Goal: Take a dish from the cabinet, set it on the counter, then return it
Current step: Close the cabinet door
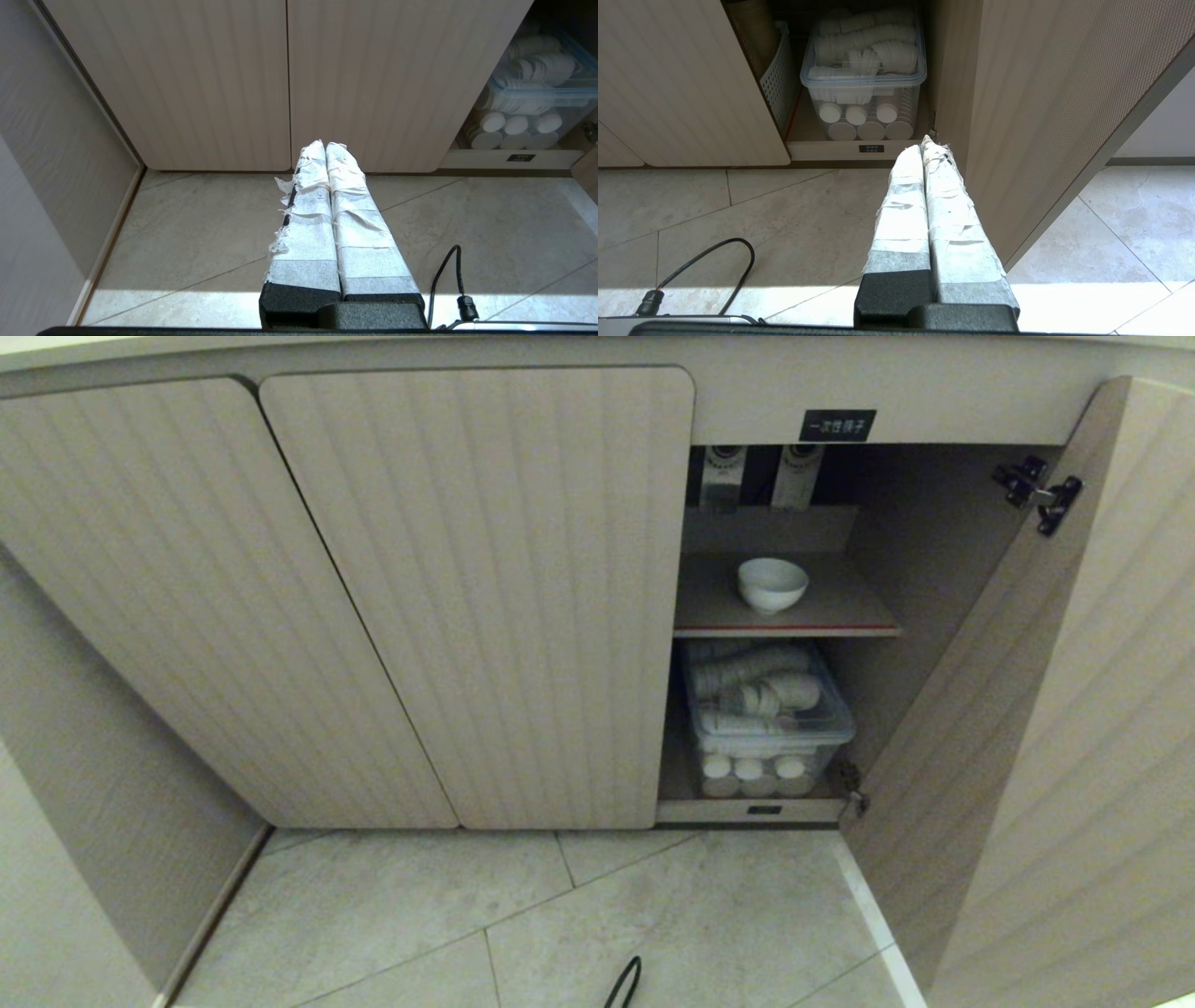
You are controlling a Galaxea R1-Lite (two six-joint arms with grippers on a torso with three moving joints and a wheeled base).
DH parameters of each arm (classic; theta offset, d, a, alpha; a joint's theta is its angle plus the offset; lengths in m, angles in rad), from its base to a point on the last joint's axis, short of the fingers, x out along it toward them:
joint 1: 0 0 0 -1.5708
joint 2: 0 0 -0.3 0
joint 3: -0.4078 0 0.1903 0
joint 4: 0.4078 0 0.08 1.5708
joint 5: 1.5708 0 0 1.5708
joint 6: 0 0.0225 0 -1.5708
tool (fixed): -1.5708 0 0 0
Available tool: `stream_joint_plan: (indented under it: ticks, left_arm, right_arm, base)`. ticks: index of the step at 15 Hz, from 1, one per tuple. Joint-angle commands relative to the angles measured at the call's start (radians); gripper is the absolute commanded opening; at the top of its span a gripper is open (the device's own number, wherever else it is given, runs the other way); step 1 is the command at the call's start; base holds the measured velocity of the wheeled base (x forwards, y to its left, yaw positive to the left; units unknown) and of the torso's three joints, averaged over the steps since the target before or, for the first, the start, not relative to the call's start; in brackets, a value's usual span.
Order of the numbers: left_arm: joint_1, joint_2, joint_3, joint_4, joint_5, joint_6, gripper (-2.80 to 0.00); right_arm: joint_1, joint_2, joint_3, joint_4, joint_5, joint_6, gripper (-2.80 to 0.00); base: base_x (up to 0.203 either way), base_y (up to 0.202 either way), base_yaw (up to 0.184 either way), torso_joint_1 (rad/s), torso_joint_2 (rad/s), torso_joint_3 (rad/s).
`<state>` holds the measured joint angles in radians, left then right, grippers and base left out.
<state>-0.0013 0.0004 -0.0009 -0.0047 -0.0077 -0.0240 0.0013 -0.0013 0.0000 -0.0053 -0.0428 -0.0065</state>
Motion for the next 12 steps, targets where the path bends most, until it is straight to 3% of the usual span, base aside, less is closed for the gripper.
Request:
stream_joint_plan:
  ticks: [1,12]
  left_arm:
    - [0.000,0.000,0.001,0.000,0.000,-0.001,-2.80]
    - [0.000,0.000,0.000,-0.001,0.000,-0.001,-2.80]
  right_arm:
    - [0.000,0.001,0.000,-0.001,0.000,0.000,-2.80]
    - [0.000,0.001,0.000,-0.001,0.000,-0.001,-2.80]
  base:
    - [0.000,0.000,0.000,0.000,0.00,0.000]
    - [0.000,0.000,0.000,0.000,0.00,0.000]
